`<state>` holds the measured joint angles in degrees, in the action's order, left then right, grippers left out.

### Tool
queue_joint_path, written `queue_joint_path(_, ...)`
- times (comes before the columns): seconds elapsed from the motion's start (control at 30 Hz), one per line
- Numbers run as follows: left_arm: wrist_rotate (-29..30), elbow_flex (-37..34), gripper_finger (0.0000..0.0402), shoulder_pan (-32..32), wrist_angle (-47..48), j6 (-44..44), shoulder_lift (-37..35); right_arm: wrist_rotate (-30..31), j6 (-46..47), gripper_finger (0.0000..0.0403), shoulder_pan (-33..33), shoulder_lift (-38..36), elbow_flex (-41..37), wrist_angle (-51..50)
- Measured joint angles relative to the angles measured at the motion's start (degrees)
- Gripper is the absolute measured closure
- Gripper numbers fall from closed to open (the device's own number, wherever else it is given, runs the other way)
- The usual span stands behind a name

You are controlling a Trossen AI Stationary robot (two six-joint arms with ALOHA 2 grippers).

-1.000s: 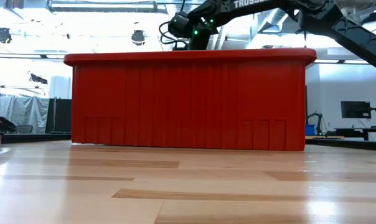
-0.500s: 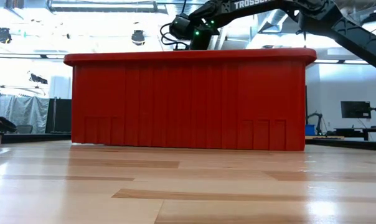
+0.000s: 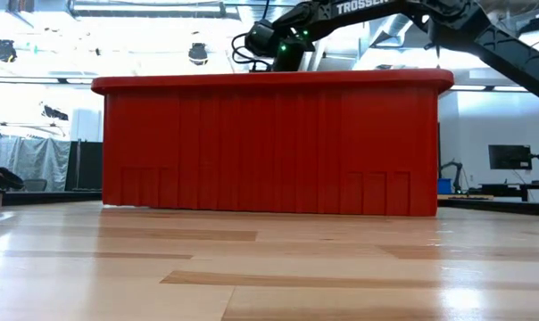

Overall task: Pick and place slides into bin
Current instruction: Put the black slide into the red bin, then return to Home Position

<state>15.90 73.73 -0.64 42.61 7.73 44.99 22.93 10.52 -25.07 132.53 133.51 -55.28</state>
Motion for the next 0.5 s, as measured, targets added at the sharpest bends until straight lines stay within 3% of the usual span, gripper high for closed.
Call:
queue_joint_path(0.27,-0.02,0.0,0.0269,0.0,0.12,0.0,0.01,-0.63,2.26,0.0275,-1.04,0.0,0.0,4.29)
queue_joint_path(0.5,-0.02,0.0,0.0269,0.0,0.44,0.0,0.0,-0.68,3.56,0.0272,-1.34,-0.08,0.0,4.86)
